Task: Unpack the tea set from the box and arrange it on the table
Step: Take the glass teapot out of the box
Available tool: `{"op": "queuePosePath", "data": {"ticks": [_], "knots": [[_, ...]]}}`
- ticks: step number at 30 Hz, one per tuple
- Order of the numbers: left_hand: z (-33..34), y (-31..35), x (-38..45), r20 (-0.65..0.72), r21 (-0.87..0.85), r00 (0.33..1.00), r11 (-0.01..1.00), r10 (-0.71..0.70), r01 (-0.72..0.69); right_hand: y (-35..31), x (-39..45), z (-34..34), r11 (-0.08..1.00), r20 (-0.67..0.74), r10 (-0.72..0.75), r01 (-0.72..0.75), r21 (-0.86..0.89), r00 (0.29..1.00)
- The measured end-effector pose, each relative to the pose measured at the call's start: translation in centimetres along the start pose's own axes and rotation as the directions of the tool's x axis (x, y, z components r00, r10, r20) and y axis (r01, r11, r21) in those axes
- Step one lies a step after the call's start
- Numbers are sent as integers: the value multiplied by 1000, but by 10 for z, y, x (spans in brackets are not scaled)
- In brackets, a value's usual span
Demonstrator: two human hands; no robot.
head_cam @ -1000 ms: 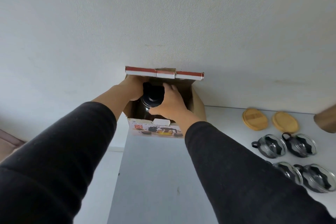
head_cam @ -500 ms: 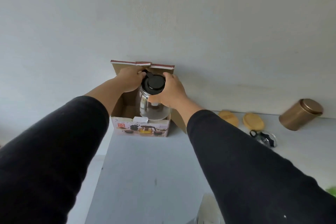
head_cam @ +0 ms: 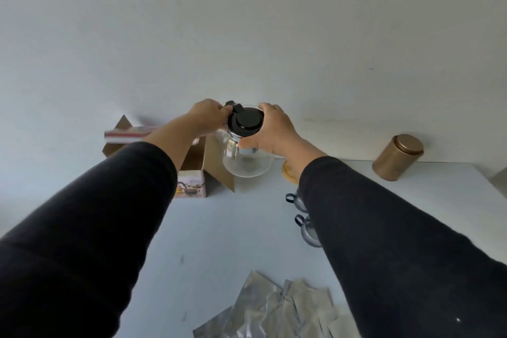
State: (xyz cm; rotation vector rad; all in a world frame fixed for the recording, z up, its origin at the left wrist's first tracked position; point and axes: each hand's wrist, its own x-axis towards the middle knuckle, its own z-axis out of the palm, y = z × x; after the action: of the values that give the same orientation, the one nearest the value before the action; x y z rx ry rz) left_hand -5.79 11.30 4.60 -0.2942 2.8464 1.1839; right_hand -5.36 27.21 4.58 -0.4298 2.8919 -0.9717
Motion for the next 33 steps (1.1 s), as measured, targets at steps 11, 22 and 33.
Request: {"op": "queuePosePath", "data": {"ticks": [11,22,33], "knots": [[86,-26,18,99,154,994,987,-56,40,76,-4,48,992,41,90,-93,88,995],[115,-59,40,171,154,983,987,-67,40,103,5,90,990,33,111,-114,83,993],[118,-69,44,212,214,976,977,-42,-4,110,4,105,989,36,125,-127,77,992]]}}
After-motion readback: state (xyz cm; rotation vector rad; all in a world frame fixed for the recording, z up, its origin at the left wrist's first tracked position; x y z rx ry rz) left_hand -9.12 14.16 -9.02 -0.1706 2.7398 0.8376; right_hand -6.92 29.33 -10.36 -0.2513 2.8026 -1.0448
